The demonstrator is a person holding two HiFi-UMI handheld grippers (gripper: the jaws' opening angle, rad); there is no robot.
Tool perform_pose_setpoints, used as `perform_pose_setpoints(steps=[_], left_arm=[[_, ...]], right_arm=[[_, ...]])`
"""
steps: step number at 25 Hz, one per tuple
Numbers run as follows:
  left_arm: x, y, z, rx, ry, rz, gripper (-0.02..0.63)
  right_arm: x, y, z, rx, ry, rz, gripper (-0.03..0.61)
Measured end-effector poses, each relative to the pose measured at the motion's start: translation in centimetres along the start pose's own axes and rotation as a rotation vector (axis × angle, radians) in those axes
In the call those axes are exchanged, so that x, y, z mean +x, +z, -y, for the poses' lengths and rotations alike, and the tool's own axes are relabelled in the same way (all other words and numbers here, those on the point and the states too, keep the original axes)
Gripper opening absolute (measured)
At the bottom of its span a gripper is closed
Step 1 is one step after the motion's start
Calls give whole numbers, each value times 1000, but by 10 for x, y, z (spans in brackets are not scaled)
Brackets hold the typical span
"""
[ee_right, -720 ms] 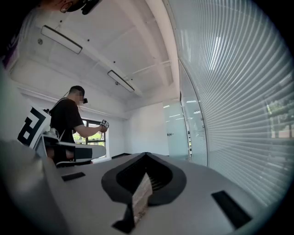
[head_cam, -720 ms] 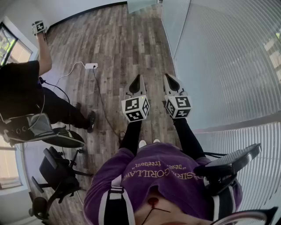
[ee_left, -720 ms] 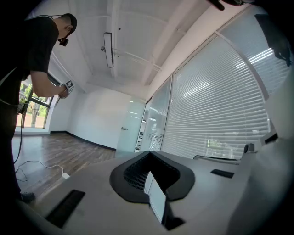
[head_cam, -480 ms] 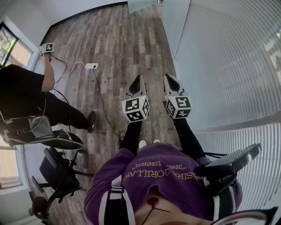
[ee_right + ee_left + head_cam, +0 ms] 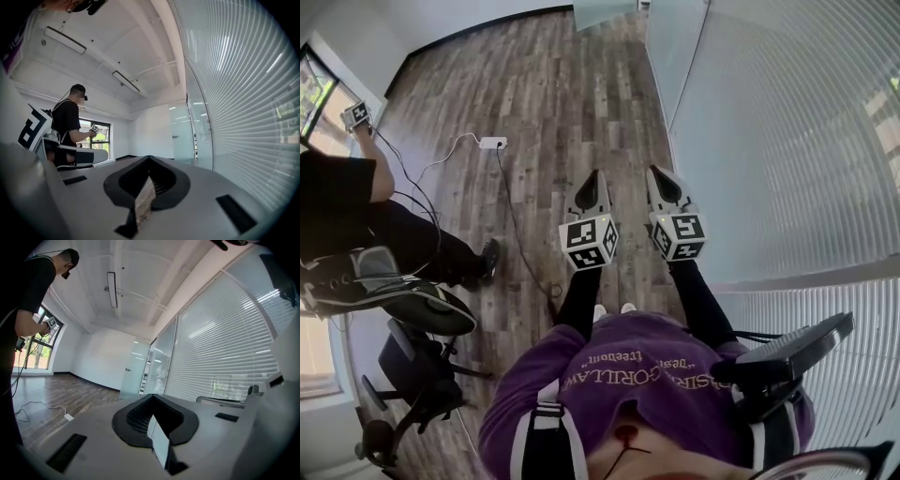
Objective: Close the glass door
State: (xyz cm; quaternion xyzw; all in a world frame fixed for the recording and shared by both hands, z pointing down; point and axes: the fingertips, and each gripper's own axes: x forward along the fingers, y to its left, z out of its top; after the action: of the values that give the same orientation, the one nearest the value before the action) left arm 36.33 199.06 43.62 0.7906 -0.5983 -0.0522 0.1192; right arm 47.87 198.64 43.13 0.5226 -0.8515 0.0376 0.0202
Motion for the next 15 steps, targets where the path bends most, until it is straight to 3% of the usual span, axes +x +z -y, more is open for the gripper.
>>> perform_pose_setpoints(steps=[8,15], left_arm=[[15,-16,6,-37,28,-5,0],[80,-7,-18,-26,28,6,0]], right_arm=[[12,-6,18,-24,37,-15,-9],[77,-1,36,-23,45,9,-9]])
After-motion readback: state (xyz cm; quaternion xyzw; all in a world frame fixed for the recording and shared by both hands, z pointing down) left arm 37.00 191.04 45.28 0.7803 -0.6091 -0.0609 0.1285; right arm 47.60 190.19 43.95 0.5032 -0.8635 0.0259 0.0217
